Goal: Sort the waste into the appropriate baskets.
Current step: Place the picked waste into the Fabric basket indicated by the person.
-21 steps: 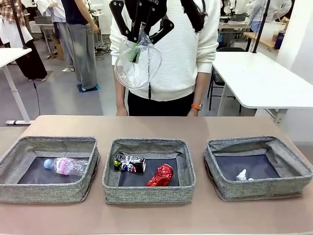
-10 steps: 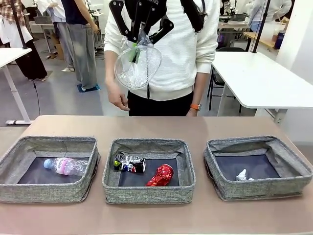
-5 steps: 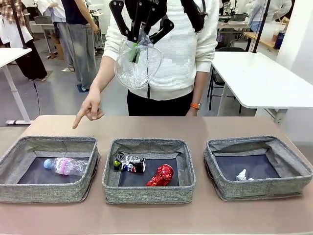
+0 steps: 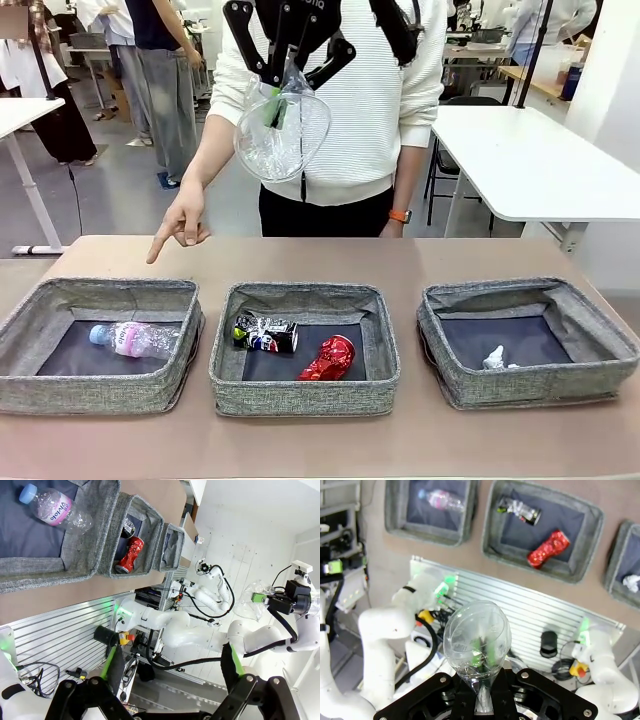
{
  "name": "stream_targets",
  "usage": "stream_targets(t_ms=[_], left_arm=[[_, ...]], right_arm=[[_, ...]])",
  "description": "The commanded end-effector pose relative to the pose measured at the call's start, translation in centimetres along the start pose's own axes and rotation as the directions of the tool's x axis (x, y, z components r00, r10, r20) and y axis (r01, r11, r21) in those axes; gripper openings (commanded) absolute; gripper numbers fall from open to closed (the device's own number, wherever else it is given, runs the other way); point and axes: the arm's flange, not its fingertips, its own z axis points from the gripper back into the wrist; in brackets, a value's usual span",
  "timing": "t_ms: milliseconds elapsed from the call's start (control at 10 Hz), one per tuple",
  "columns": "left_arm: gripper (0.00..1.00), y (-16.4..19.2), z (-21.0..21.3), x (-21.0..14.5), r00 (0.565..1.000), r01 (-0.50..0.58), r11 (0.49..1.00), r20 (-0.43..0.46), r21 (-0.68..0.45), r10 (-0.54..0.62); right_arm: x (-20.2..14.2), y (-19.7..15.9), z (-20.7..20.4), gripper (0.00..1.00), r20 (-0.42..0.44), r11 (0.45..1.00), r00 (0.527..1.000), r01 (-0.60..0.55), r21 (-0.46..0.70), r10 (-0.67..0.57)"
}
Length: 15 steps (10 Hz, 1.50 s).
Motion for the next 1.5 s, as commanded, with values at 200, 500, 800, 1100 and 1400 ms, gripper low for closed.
stream_targets(t_ms=[200, 500, 800, 1100, 1400], left_arm=[[1.0, -0.2, 0.1, -0.1, 1.0, 0.012, 1.0, 0.003, -0.015, -0.012], [1.0, -0.2, 0.1, -0.1, 1.0, 0.012, 1.0, 0.003, -0.015, -0.012], [1.0, -0.2, 0.1, -0.1, 1.0, 0.012, 1.0, 0.003, -0.015, -0.012], [1.0, -0.2, 0.1, -0.1, 1.0, 0.012, 1.0, 0.003, -0.015, -0.012], [1.0, -0.2, 0.1, -0.1, 1.0, 0.012, 1.0, 0.003, -0.015, -0.012]], right_arm=[[1.8, 0.8, -2.8, 0.01, 0.041, 0.982, 0.982, -0.181, -0.056, 0.184], [8.6, 5.6, -16.8, 0.01, 0.172, 0.809, 0.791, -0.583, -0.08, 0.587], [11.8, 13.1, -24.8, 0.01, 0.128, 0.745, 0.738, -0.667, -0.015, 0.663], [10.8, 11.5, -28.6, 0.01, 0.153, 0.745, 0.733, -0.665, -0.041, 0.663], [11.7, 12.2, -30.8, 0.01, 0.257, 0.648, 0.634, -0.761, 0.039, 0.729]])
